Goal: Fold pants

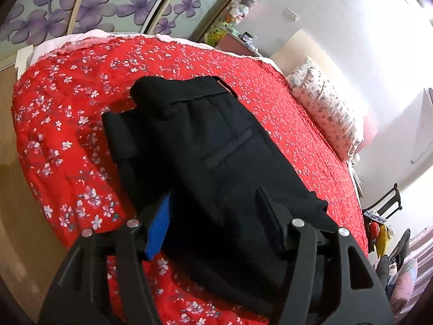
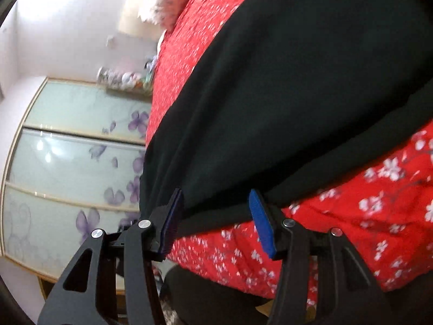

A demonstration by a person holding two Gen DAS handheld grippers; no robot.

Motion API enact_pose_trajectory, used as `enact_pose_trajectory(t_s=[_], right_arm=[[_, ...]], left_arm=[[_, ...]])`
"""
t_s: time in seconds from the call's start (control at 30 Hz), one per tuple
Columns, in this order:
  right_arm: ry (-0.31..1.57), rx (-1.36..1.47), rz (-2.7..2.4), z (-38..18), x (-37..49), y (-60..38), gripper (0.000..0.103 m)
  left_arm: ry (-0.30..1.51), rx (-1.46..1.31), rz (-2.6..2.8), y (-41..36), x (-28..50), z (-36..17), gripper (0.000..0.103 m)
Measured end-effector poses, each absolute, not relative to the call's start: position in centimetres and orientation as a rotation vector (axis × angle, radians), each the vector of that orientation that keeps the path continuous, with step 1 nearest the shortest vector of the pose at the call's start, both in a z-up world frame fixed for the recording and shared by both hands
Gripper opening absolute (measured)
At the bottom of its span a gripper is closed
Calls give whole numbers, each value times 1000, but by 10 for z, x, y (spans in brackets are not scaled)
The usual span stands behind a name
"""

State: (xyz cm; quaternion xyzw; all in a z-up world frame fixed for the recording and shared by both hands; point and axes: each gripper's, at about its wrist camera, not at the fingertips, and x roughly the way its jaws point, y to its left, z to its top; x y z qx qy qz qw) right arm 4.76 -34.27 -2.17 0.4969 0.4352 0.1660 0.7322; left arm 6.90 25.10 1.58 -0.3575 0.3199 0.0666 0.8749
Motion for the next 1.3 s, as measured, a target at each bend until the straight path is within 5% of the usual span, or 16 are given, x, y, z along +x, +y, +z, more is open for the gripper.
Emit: enact_pose_trajectory(t_s=[0.17,0.23,0.3,0.37,0.63,0.7,0.73,0.77,1.13,1.3], right_arm=[[925,1113,322,-24,49,-351,52],[878,1098,318,-24,48,-352,38],[834,1099,325,-23,43,-354,10],[791,1132,362,-24,37,-363,7],[735,1128,431,-17,35,-375,6],[729,1122,438,-15,38,-375,6],[726,1120,442,-17,36,-376,6],[723,1119,445,-16,35,-376,5],[681,1091,433,-4,20,-383,2],[880,1034,322,-31,29,-387,3]], left_arm=[[673,-762,135,253,71,14,62],[673,-770,132,254,72,13,62],[672,-781,123,256,71,12,63],[673,-796,112,259,71,11,63],[695,-865,101,271,75,8,61],[706,-866,98,272,80,9,46],[717,-867,91,272,83,9,19],[731,-875,90,275,84,8,13],[654,-815,46,272,54,26,10],[742,-860,86,279,62,-5,21]])
